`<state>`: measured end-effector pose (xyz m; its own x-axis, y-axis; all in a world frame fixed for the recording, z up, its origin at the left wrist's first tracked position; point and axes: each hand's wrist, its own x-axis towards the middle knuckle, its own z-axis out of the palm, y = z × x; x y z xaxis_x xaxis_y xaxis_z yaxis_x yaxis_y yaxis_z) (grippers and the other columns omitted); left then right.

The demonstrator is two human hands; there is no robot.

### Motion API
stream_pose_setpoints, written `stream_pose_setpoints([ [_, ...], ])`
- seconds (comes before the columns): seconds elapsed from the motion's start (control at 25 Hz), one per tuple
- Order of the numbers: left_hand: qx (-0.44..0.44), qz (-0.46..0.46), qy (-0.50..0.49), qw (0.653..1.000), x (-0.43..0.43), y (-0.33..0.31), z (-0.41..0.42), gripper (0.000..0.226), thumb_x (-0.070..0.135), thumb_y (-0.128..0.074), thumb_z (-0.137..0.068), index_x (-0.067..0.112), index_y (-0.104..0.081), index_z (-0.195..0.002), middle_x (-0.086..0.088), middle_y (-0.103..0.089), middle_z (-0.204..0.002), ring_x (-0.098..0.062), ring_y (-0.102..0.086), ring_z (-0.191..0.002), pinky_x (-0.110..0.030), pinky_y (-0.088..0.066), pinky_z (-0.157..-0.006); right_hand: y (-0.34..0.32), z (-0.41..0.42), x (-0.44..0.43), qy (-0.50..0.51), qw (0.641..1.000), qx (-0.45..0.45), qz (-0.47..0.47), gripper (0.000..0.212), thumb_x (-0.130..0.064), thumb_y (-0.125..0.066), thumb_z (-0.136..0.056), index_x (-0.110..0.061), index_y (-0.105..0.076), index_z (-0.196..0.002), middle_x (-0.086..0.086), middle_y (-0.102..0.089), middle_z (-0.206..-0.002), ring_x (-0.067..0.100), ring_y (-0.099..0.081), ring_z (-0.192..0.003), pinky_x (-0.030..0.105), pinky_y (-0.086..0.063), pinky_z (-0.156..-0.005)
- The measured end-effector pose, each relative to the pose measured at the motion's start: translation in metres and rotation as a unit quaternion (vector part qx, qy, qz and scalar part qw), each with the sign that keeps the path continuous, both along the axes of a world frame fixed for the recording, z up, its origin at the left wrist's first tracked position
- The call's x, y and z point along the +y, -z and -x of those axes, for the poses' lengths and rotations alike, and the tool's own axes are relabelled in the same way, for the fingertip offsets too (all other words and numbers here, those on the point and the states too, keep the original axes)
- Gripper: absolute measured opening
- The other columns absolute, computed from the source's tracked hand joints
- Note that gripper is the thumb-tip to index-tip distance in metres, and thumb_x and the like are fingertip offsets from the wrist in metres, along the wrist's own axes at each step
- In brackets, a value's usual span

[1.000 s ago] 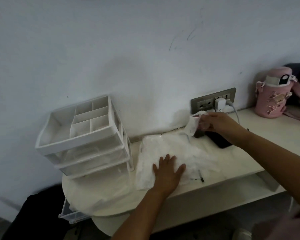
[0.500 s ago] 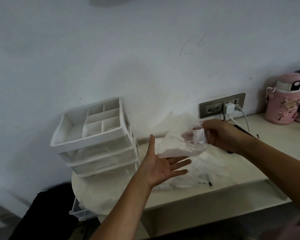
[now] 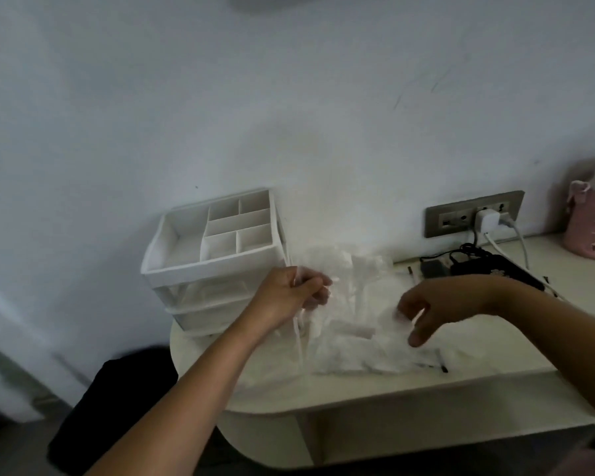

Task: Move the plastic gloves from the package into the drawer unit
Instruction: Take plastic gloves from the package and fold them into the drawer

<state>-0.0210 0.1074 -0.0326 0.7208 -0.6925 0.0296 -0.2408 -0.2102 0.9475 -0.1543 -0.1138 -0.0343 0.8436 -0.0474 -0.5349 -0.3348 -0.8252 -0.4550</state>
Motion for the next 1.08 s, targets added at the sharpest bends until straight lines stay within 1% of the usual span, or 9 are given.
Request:
stream_pose_setpoints([
  [0.16,-0.081,-0.074,0.113,0.988,0.03,-0.03,0.0,0.015,0.007,-0.056,-0.093,0.008,-0.07,-0.098,-0.002,-0.071,-0.082,-0.003,-0.067,-0.074,-0.014,-0.052,-0.07,-0.004,-0.021,0.026,0.083,0.961,-0.171,-0.199,0.094,-0.054,-0.079,-0.061,-0.031,-0.035,-0.141,-0.011,-0.045,-0.139,0.013,-0.044,-0.128,0.038,-0.036,-0.11],
  [0.32,-0.086,-0.048,0.106,0.989,0.051,-0.043,-0.007,0.018,0.007,-0.057,-0.092,0.017,-0.072,-0.094,0.002,-0.071,-0.086,-0.007,-0.065,-0.08,-0.02,-0.054,-0.074,0.008,-0.041,0.069,0.056,0.886,-0.155,-0.433,0.065,-0.042,-0.076,-0.069,-0.02,-0.054,-0.126,0.002,-0.065,-0.119,0.021,-0.06,-0.113,0.035,-0.049,-0.097],
  [0.44,-0.038,-0.027,0.048,0.998,0.071,-0.033,-0.022,0.02,0.006,-0.059,-0.091,0.02,-0.073,-0.089,0.008,-0.069,-0.076,-0.007,-0.06,-0.073,-0.018,-0.051,-0.068,0.017,-0.055,0.094,0.09,0.865,-0.14,-0.473,0.049,-0.03,-0.075,-0.072,-0.003,-0.062,-0.112,0.014,-0.066,-0.105,0.027,-0.065,-0.098,0.035,-0.052,-0.09],
  [0.52,-0.003,-0.055,0.007,0.998,0.089,-0.02,-0.034,0.015,0.008,-0.064,-0.088,0.02,-0.073,-0.09,0.002,-0.071,-0.079,-0.011,-0.063,-0.072,-0.022,-0.051,-0.07,0.016,-0.064,0.1,0.149,0.845,-0.145,-0.494,0.024,-0.019,-0.064,-0.087,0.0,-0.064,-0.102,0.016,-0.067,-0.095,0.023,-0.067,-0.085,0.035,-0.055,-0.085],
  [0.56,0.025,-0.073,-0.009,0.997,0.098,-0.013,-0.039,0.013,0.008,-0.067,-0.086,0.018,-0.073,-0.092,-0.002,-0.073,-0.084,-0.013,-0.066,-0.075,-0.024,-0.053,-0.073,0.016,-0.068,0.101,0.168,0.851,-0.158,-0.471,0.018,-0.015,-0.057,-0.092,0.0,-0.064,-0.098,0.015,-0.069,-0.092,0.021,-0.067,-0.08,0.033,-0.055,-0.082],
  [0.68,0.112,-0.093,-0.041,0.988,0.118,0.009,-0.047,0.009,0.007,-0.067,-0.085,0.011,-0.071,-0.09,-0.003,-0.073,-0.081,-0.011,-0.069,-0.072,-0.021,-0.056,-0.068,0.019,-0.078,0.112,0.148,0.928,-0.166,-0.299,0.018,-0.017,-0.054,-0.094,-0.005,-0.068,-0.095,0.008,-0.073,-0.08,0.017,-0.069,-0.072,0.028,-0.056,-0.075],
  [0.8,0.102,-0.131,-0.101,0.981,0.127,0.025,-0.052,0.011,0.014,-0.063,-0.09,0.011,-0.07,-0.082,0.0,-0.07,-0.066,-0.008,-0.065,-0.057,-0.02,-0.053,-0.055,0.024,-0.091,0.126,0.136,0.963,-0.2,-0.114,0.023,-0.03,-0.062,-0.089,-0.012,-0.068,-0.076,-0.001,-0.064,-0.056,0.011,-0.059,-0.049,0.016,-0.047,-0.051],
  [0.92,0.112,-0.165,-0.179,0.963,0.131,0.038,-0.053,0.014,0.012,-0.064,-0.09,0.006,-0.067,-0.077,-0.003,-0.063,-0.057,-0.005,-0.058,-0.04,-0.017,-0.046,-0.041,0.019,-0.099,0.132,0.144,0.951,-0.264,0.073,0.037,-0.046,-0.063,-0.085,-0.012,-0.065,-0.072,-0.001,-0.06,-0.064,0.014,-0.057,-0.061,0.024,-0.042,-0.058],
  [1.08,0.128,-0.166,-0.224,0.952,0.134,0.05,-0.057,0.018,0.009,-0.059,-0.094,0.002,-0.065,-0.078,-0.01,-0.061,-0.06,-0.007,-0.054,-0.036,-0.017,-0.042,-0.038,-0.003,-0.098,0.15,0.1,0.885,-0.339,0.304,0.029,-0.045,-0.049,-0.094,-0.017,-0.054,-0.089,0.001,-0.062,-0.091,0.015,-0.048,-0.072,0.026,-0.036,-0.064],
])
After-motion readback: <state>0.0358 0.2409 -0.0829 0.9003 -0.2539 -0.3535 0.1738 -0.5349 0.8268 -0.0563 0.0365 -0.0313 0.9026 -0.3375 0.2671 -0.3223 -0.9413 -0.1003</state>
